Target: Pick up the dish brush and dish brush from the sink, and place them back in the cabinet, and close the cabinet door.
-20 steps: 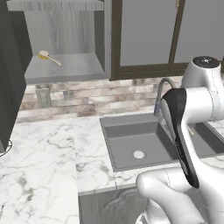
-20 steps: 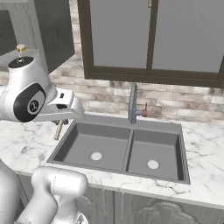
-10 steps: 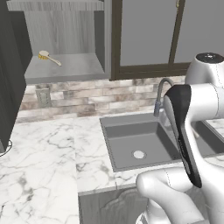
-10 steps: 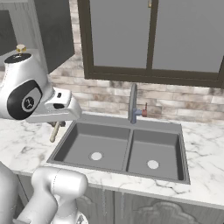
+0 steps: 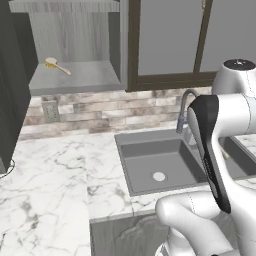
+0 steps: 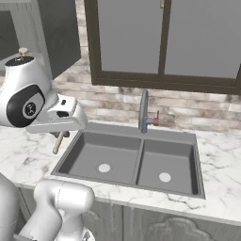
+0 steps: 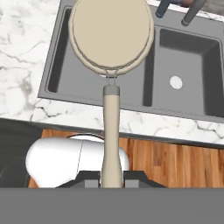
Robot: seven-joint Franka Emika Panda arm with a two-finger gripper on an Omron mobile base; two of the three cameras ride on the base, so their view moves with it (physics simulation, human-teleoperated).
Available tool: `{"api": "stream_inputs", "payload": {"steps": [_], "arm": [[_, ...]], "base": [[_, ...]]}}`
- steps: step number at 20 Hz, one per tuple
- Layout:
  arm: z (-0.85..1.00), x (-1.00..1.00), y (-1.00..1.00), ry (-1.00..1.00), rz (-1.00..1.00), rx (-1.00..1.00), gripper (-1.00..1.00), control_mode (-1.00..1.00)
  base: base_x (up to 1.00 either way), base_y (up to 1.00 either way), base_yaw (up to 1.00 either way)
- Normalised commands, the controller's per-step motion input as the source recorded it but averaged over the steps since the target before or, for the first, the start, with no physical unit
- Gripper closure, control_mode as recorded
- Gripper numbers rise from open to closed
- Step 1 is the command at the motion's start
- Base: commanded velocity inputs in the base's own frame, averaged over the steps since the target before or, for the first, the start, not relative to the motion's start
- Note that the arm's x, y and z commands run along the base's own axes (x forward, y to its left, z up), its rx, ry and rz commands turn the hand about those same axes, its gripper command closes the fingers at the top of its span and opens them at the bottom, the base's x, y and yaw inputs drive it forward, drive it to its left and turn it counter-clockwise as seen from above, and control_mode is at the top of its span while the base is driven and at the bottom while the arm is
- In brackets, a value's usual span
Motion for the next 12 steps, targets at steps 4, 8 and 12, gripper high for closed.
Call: {"api": "stream_inputs", "payload": {"steps": [4,8,12], "arm": [[0.0,0.0,0.0,0.0,0.0,0.0,1.0,1.0],[0.0,0.0,0.0,0.0,0.0,0.0,1.0,1.0],[0.0,0.0,0.0,0.0,0.0,0.0,1.0,1.0]], "base": [[-0.06,0.0,0.19],[0.0,0.03,0.25],[0.0,0.0,0.31]]}}
